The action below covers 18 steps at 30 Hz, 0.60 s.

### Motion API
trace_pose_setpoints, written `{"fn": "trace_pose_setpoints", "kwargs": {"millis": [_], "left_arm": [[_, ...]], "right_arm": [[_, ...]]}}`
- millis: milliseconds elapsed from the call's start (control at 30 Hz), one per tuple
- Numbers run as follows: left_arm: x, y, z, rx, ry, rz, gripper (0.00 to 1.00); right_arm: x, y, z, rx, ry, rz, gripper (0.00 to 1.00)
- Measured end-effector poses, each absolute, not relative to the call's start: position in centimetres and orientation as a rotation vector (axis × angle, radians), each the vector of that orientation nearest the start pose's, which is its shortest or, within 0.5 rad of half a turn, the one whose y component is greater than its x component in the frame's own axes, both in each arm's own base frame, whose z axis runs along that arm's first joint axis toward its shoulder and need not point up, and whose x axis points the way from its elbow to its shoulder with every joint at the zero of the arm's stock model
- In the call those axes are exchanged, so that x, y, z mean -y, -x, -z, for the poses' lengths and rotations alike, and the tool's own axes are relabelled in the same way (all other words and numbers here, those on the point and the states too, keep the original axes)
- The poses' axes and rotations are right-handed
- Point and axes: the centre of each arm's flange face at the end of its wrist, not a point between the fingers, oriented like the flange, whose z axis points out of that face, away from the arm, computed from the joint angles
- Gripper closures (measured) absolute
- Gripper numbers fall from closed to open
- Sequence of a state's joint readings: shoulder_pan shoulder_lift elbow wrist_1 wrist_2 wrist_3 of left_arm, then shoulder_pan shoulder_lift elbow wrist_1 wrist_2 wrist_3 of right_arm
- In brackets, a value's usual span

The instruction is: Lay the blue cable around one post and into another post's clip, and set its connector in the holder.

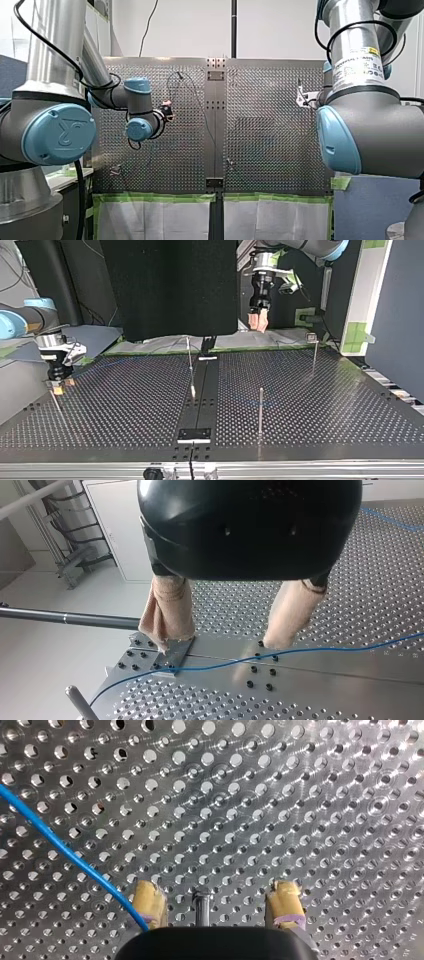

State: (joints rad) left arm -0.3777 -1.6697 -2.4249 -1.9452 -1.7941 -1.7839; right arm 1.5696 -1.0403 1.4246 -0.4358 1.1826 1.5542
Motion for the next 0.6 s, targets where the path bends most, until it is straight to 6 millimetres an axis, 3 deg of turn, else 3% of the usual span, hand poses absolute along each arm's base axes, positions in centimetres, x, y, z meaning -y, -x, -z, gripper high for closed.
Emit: {"fn": "trace_pose_setpoints", "kwargs": {"millis": [600], "left_arm": [[24.31, -32.14, -19.19, -1.343, 0.086, 0.346, 0.00]], "right_arm": [[67.60, -17.12, -28.71, 0.942, -1.456, -1.490, 0.01]]}}
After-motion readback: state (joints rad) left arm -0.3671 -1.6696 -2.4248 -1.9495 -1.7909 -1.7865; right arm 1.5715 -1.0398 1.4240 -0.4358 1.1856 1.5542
